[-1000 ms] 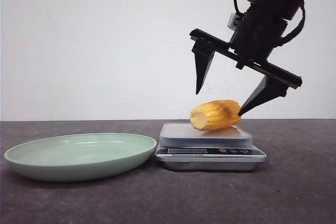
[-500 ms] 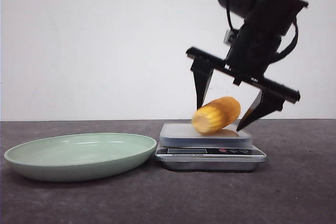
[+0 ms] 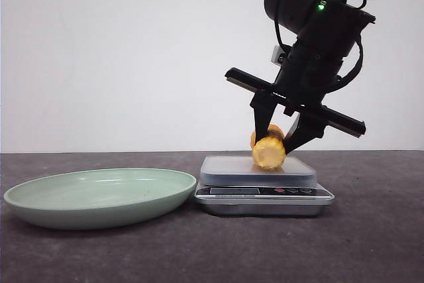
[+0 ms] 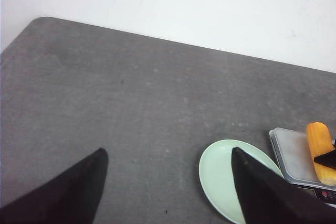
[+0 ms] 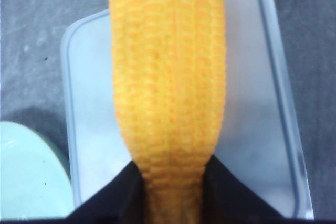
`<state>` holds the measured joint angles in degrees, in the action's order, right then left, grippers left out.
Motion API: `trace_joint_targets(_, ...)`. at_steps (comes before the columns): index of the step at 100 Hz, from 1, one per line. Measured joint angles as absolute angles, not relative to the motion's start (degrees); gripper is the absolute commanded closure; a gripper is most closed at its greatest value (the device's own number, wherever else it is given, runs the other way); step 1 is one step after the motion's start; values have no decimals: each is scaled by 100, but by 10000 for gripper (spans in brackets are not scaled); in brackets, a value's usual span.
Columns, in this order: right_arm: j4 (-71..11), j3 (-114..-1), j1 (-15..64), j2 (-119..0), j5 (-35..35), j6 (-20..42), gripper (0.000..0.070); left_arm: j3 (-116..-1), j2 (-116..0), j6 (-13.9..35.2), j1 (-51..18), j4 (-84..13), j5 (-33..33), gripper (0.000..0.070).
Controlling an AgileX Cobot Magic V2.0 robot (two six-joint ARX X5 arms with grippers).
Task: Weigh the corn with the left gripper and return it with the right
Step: 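Lower the right gripper over the corn on the scale and grasp it, then lift the corn with the right gripper and carry it toward the plate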
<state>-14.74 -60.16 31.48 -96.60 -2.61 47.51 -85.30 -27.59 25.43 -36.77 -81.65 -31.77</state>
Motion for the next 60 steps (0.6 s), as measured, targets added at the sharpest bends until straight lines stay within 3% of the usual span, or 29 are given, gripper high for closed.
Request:
trace_joint_targets(21,-1594,-6648,3232,-9651,-250,3636,700,-8530,-2759,2541,-3677,-8165,-3179,271)
trace_joint_targets(60,-1494,-8792,3909,-9397,-152,2370,700,-8530,-2759,2543,-3677,-8165,-3223,271)
